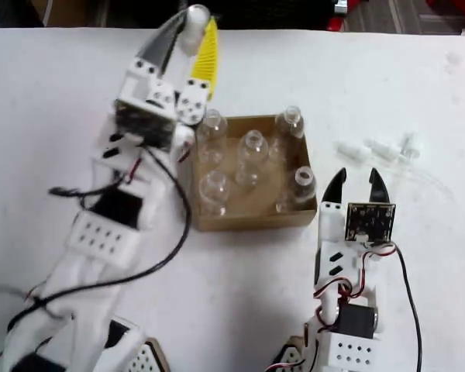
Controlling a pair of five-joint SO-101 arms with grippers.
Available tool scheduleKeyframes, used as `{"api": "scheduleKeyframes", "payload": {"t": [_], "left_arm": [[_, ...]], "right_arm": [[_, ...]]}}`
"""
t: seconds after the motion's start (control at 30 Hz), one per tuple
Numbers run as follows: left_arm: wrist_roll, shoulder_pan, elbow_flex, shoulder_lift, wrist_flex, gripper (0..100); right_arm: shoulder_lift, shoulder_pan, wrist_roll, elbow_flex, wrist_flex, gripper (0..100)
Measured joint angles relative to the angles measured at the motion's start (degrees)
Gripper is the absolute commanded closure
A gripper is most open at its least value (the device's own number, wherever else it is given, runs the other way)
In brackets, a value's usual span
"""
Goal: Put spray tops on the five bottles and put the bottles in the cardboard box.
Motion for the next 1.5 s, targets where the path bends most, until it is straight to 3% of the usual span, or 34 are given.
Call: {"api": "scheduleKeyframes", "payload": {"t": [0.13,0.63,1.13,1.5], "left_arm": [[-0.4,1.2,-0.8,9.0,-9.2,98],[-0.4,2.4,-1.2,24.6,-19.2,98],[-0.4,2.5,6.1,25.9,-27.7,98],[13.5,-1.0,11.3,25.9,-28.2,98]], "right_arm": [[0.0,0.0,0.0,0.0,0.0,85.0],[0.0,0.0,0.0,0.0,0.0,85.0],[0.0,0.0,0.0,0.0,0.0,85.0],[0.0,0.0,0.0,0.0,0.0,85.0]]}}
